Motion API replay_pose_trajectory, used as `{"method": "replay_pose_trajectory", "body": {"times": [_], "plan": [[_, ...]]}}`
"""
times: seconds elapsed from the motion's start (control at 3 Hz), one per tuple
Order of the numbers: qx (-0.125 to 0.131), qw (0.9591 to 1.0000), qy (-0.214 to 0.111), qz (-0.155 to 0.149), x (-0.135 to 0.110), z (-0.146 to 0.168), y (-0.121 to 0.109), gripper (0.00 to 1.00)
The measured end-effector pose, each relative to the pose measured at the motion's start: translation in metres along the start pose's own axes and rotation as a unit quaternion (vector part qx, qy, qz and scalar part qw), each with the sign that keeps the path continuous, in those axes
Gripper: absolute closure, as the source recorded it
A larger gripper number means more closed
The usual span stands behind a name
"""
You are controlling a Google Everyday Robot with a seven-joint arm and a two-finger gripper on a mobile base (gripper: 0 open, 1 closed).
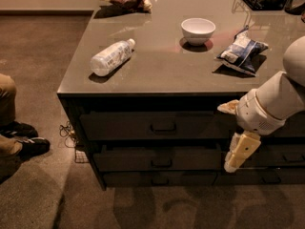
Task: Open middle drawer
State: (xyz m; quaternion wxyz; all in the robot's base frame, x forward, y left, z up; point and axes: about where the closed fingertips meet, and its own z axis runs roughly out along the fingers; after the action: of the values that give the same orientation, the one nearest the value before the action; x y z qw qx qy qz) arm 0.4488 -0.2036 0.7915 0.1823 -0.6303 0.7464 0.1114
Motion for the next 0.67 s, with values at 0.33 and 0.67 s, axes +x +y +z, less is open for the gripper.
{"method": "replay_pose_trajectory", "body": {"times": [0.33, 0.67], "plan": [[-0.011, 0.9999, -0.003, 0.000, 0.004, 0.009, 0.001, 0.00], [-0.037, 0.9992, 0.009, -0.011, 0.019, 0.056, 0.006, 0.00]]}}
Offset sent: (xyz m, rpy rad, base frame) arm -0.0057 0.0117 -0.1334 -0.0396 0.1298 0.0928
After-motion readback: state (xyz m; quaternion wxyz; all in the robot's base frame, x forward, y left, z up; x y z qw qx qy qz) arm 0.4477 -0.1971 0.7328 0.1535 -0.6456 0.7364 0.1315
